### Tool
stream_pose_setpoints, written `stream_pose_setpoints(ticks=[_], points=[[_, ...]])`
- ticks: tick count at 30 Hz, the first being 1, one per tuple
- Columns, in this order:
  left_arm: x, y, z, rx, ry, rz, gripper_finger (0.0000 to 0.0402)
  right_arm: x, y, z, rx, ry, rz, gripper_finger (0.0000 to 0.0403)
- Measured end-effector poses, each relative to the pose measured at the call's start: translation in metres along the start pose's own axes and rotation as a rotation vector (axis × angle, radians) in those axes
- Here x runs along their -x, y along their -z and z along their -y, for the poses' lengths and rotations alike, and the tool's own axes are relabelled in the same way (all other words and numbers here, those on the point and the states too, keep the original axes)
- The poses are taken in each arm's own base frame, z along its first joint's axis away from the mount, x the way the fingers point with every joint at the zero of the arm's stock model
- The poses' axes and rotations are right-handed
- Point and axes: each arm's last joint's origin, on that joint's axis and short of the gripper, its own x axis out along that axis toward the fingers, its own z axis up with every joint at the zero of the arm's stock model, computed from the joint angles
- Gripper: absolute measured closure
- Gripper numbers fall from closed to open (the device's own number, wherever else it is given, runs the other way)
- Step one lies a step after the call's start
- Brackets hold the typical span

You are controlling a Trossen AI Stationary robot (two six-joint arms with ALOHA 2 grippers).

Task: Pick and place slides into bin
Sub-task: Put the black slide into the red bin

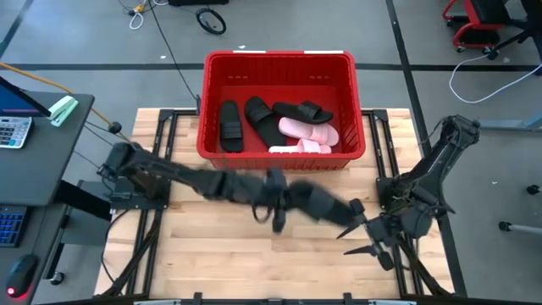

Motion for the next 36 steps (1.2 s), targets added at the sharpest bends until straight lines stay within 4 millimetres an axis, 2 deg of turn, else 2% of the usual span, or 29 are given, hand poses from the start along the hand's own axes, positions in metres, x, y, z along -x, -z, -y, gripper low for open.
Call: stream_pose_setpoints(ticks=[4, 8, 11, 14, 20, 25, 28, 31, 36], points=[[0.015, -0.054, -0.027, -0.109, -0.092, 0.153, 0.0397, 0.009, -0.003, -0.003, 0.026, 0.020, 0.028, 0.0197], [0.023, -0.099, -0.069, -0.128, -0.217, 0.258, 0.0397, 0.009, -0.002, -0.002, 0.037, 0.047, 0.017, 0.0197], [0.026, -0.124, -0.114, -0.101, -0.309, 0.295, 0.0397, 0.009, 0.001, -0.001, 0.049, 0.052, -0.003, 0.0197], [0.025, -0.132, -0.169, 0.018, -0.353, 0.281, 0.0397, 0.009, 0.001, -0.001, 0.052, 0.069, -0.005, 0.0197], [0.029, -0.135, -0.273, 0.263, -0.392, 0.311, 0.0397, 0.010, 0.003, 0.002, 0.117, 0.159, -0.018, 0.0197], [0.025, -0.119, -0.347, 0.423, -0.334, 0.333, 0.0397, 0.011, 0.010, 0.008, 0.173, 0.286, -0.073, 0.0197], [0.021, -0.105, -0.380, 0.540, -0.272, 0.341, 0.0397, 0.011, 0.013, 0.010, 0.179, 0.330, -0.097, 0.0197], [0.015, -0.081, -0.410, 0.691, -0.262, 0.291, 0.0397, 0.012, 0.015, 0.010, 0.184, 0.344, -0.109, 0.0197], [0.016, -0.063, -0.435, 0.839, -0.249, 0.260, 0.0391, 0.012, 0.016, 0.011, 0.198, 0.345, -0.122, 0.0197]])
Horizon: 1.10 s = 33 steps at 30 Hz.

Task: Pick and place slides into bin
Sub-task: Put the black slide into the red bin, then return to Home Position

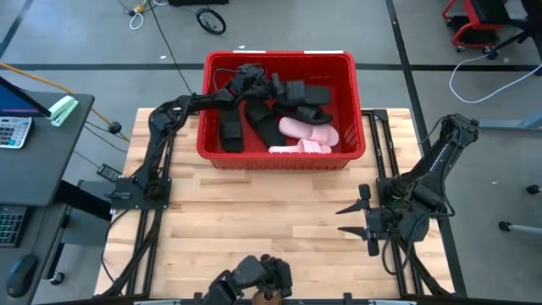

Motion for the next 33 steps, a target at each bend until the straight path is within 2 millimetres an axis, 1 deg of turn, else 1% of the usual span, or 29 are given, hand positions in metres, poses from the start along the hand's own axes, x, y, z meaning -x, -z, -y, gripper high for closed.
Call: stream_pose_setpoints(ticks=[4, 9, 12, 17, 20, 23, 26, 29, 31, 33], points=[[-0.001, -0.001, -0.005, 0.044, -0.004, -0.019, 0.0368, 0.000, 0.003, 0.000, 0.013, 0.003, -0.023, 0.0197], [0.000, -0.002, -0.004, 0.018, 0.031, -0.045, 0.0340, 0.000, 0.006, 0.001, 0.016, 0.006, -0.050, 0.0197], [0.000, -0.002, -0.004, -0.035, 0.031, -0.046, 0.0320, 0.000, 0.008, 0.001, 0.010, 0.009, -0.062, 0.0197], [0.000, -0.001, -0.004, -0.025, 0.031, -0.069, 0.0275, 0.000, 0.009, 0.001, 0.004, 0.010, -0.072, 0.0197], [0.000, -0.001, -0.004, 0.011, 0.036, -0.069, 0.0246, 0.000, 0.011, 0.001, 0.011, 0.012, -0.082, 0.0197], [0.002, -0.006, -0.002, -0.008, 0.063, -0.048, 0.0229, 0.001, 0.012, 0.002, -0.006, 0.014, -0.092, 0.0197], [0.004, -0.011, 0.003, -0.024, 0.119, -0.016, 0.0225, 0.001, 0.015, 0.002, -0.023, 0.015, -0.112, 0.0197], [0.007, -0.015, 0.013, -0.021, 0.176, 0.010, 0.0228, 0.002, 0.018, 0.003, -0.035, 0.022, -0.141, 0.0197], [0.008, -0.016, 0.025, -0.042, 0.204, 0.017, 0.0233, 0.002, 0.020, 0.003, -0.044, 0.032, -0.155, 0.0197], [0.008, -0.016, 0.040, -0.075, 0.241, 0.021, 0.0238, 0.003, 0.022, 0.004, -0.040, 0.056, -0.164, 0.0197]])
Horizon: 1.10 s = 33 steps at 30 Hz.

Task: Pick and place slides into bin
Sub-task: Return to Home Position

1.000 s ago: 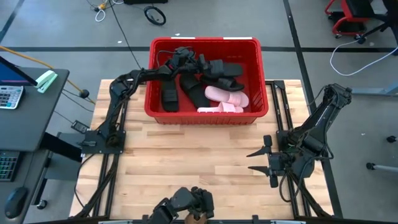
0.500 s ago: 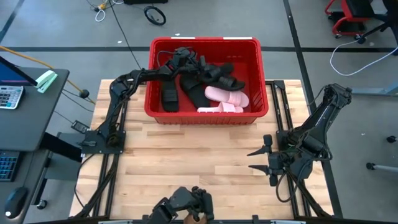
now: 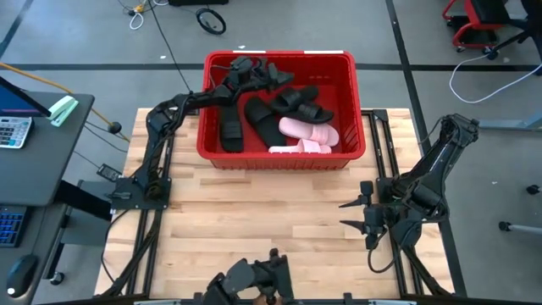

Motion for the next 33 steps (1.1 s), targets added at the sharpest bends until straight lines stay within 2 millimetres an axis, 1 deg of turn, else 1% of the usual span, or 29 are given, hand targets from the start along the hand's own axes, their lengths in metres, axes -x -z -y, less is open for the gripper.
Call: stream_pose_setpoints(ticks=[2, 4, 6, 8, 11, 14, 16, 19, 22, 24, 26, 29, 33], points=[[-0.007, 0.000, 0.019, -0.033, 0.052, -0.005, 0.0243, 0.000, 0.001, 0.002, 0.011, 0.044, 0.002, 0.0197], [-0.015, -0.003, 0.043, -0.077, 0.135, -0.031, 0.0249, 0.001, 0.002, 0.005, 0.012, 0.084, 0.007, 0.0197], [-0.022, -0.004, 0.073, -0.192, 0.241, -0.078, 0.0256, 0.006, 0.003, 0.009, -0.021, 0.092, 0.012, 0.0197], [-0.026, -0.003, 0.103, -0.338, 0.358, -0.142, 0.0264, 0.016, 0.004, 0.014, -0.047, 0.070, 0.000, 0.0197], [-0.028, -0.002, 0.149, -0.465, 0.515, -0.213, 0.0275, 0.033, 0.003, 0.023, -0.061, 0.031, 0.014, 0.0197], [-0.028, 0.006, 0.193, -0.573, 0.643, -0.212, 0.0287, 0.047, 0.000, 0.035, -0.047, 0.003, 0.056, 0.0197], [-0.026, 0.011, 0.218, -0.631, 0.711, -0.223, 0.0295, 0.055, -0.002, 0.044, -0.035, -0.007, 0.090, 0.0197], [-0.024, 0.023, 0.248, -0.679, 0.777, -0.269, 0.0307, 0.066, -0.003, 0.059, -0.074, -0.036, 0.134, 0.0197], [-0.027, 0.041, 0.264, -0.686, 0.782, -0.345, 0.0322, 0.073, 0.001, 0.069, -0.115, -0.132, 0.146, 0.0197], [-0.031, 0.056, 0.268, -0.697, 0.765, -0.404, 0.0332, 0.073, 0.007, 0.071, -0.116, -0.204, 0.158, 0.0197], [-0.036, 0.074, 0.267, -0.704, 0.752, -0.469, 0.0341, 0.071, 0.013, 0.069, -0.114, -0.262, 0.196, 0.0197], [-0.043, 0.105, 0.259, -0.714, 0.710, -0.597, 0.0354, 0.066, 0.025, 0.064, -0.117, -0.351, 0.264, 0.0197], [-0.044, 0.138, 0.251, -0.740, 0.645, -0.725, 0.0365, 0.060, 0.047, 0.062, -0.141, -0.446, 0.305, 0.0197]])
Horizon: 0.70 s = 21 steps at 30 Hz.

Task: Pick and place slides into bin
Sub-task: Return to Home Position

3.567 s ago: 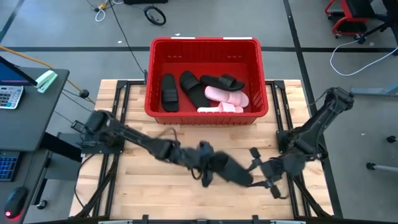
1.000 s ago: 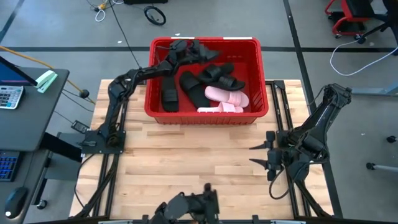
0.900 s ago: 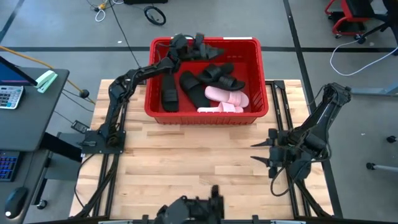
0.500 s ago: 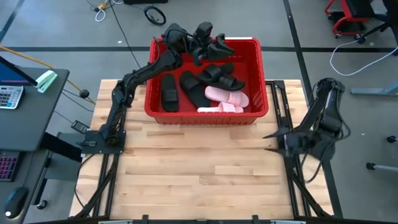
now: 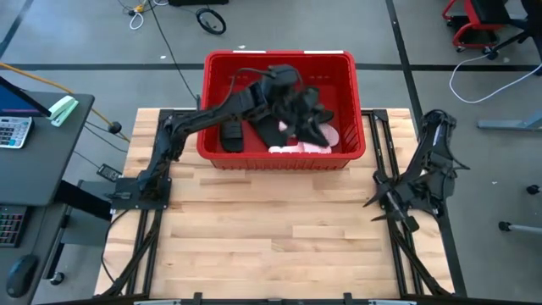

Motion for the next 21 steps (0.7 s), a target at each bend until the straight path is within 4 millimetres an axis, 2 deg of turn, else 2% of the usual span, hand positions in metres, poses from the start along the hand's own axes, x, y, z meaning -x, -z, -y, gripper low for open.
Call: stream_pose_setpoints(ticks=[4, 12, 17, 21], points=[[-0.010, 0.012, 0.018, 0.029, -0.084, -0.107, 0.0373, 0.007, 0.016, 0.008, -0.035, -0.003, 0.040, 0.0197], [-0.028, 0.019, 0.092, -0.053, -0.494, -0.281, 0.0365, 0.031, 0.022, 0.026, 0.005, -0.040, 0.175, 0.0197], [-0.034, 0.027, 0.135, -0.057, -0.612, -0.375, 0.0356, 0.032, 0.023, 0.028, 0.032, -0.031, 0.154, 0.0197], [-0.037, 0.027, 0.159, -0.080, -0.688, -0.379, 0.0350, 0.033, 0.023, 0.028, 0.021, -0.013, 0.160, 0.0197]])
